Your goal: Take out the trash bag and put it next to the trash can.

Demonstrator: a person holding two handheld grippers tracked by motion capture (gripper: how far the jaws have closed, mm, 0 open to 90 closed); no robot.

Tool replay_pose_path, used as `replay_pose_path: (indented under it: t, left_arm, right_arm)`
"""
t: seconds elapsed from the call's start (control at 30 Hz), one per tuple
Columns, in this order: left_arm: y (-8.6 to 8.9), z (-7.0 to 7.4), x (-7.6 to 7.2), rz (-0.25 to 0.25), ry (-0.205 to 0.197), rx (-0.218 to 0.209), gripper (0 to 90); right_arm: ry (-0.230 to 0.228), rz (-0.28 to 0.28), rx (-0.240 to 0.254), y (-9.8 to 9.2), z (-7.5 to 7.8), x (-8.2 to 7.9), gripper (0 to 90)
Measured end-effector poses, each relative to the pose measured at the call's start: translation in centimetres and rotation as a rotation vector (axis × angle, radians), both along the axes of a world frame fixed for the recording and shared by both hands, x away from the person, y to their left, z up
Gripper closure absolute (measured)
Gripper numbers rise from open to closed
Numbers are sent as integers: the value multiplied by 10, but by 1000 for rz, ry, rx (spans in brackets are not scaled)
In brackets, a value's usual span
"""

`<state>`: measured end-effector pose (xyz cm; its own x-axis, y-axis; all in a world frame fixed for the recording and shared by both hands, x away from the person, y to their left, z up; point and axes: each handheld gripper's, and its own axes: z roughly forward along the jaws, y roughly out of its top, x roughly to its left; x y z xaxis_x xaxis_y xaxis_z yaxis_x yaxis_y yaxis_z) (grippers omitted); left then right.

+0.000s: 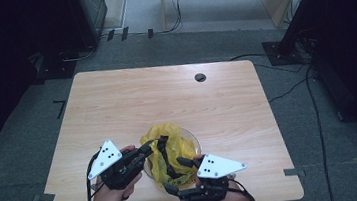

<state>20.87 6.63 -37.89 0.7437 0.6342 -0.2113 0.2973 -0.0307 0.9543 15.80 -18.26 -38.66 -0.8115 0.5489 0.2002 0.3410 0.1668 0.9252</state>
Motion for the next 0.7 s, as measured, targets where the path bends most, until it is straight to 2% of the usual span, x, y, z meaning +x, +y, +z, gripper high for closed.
replay_pose_path:
  t: [0.07,0.17,0.2,0.33,0.43,0.6,0.7]
  left_arm:
    - [1,0,1,6,5,-4,877]
    - [3,0,2,14,7,-7,875]
    - [3,0,2,16,7,-8,875]
    - [5,1,3,21,8,-14,871]
    - [6,1,3,23,9,-17,866]
    - [7,1,4,27,8,-19,841]
    - [10,2,4,21,2,-22,797]
  right_arm:
    - [-21,-8,-51,3,-3,-1,259]
    - [-54,-24,-123,7,-7,-3,404]
    - [-57,-27,-130,7,-7,-3,469]
    - [-27,-31,-93,3,-8,0,626]
    - [-13,-42,-90,0,-9,3,706]
    - [-33,-67,-116,1,-9,2,886]
    - [-51,-83,-106,-1,-7,2,900]
